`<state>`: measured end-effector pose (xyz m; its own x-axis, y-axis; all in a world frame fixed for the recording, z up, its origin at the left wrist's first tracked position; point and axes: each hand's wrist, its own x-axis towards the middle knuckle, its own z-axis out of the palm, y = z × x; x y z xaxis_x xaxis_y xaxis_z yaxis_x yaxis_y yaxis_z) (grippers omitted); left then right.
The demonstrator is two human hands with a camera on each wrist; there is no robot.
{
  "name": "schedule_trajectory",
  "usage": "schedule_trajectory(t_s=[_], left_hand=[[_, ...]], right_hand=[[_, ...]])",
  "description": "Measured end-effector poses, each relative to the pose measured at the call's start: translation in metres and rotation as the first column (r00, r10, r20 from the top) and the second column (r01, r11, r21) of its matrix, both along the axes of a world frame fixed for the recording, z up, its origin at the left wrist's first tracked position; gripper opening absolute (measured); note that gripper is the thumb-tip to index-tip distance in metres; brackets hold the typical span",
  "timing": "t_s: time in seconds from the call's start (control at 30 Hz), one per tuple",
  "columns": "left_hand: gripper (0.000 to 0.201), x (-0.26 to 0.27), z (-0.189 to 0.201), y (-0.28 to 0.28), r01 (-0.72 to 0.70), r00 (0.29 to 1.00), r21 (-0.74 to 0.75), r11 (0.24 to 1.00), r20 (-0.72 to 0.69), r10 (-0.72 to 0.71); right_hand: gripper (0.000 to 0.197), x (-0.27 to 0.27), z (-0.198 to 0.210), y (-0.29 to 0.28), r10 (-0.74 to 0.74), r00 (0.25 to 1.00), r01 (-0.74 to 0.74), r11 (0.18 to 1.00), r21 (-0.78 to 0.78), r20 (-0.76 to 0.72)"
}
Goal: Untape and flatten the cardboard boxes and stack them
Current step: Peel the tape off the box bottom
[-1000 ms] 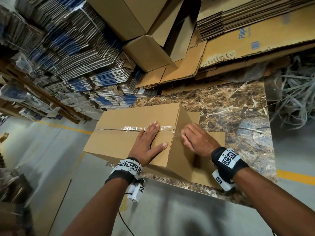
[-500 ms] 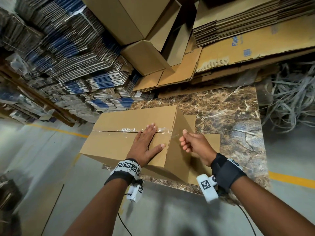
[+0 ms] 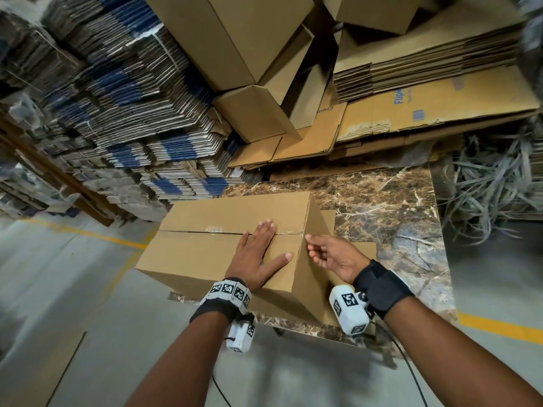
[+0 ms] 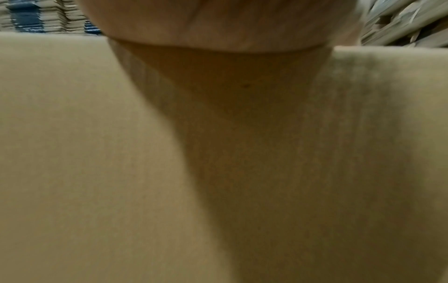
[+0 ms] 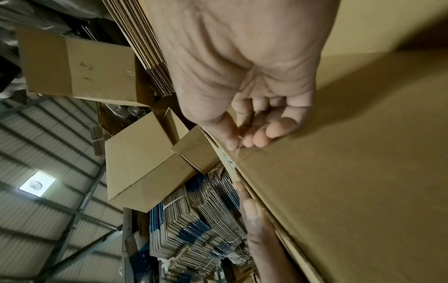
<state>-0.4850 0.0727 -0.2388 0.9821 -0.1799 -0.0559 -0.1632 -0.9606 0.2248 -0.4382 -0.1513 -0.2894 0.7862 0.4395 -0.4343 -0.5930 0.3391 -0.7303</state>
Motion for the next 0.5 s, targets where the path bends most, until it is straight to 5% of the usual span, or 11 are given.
schedule_trajectory(t_s=[0.23,0.37,0.5], left_hand=[[0.094,0.003,0.002,-0.043,-0.089,0.996,0.003,0.996,-0.006,0.089],[0.083,0.013,-0.002,-0.075,-0.129,0.992,-0.025,0.991,-0.016,0.129],[0.063,0.019,-0.003,-0.084,-0.165,0.985,-0.292,0.942,0.008,0.175]], right_hand=[[0.012,-0.005,0.008,-0.012,-0.250,0.954,0.248,0.968,0.031,0.163],[0.017,0.004,0.023,-0.040,-0.284,0.889,0.363,0.916,-0.173,0.360],[0.022,0.002,0.026,-0.054,-0.335,0.843,0.480,0.822,-0.306,0.421]])
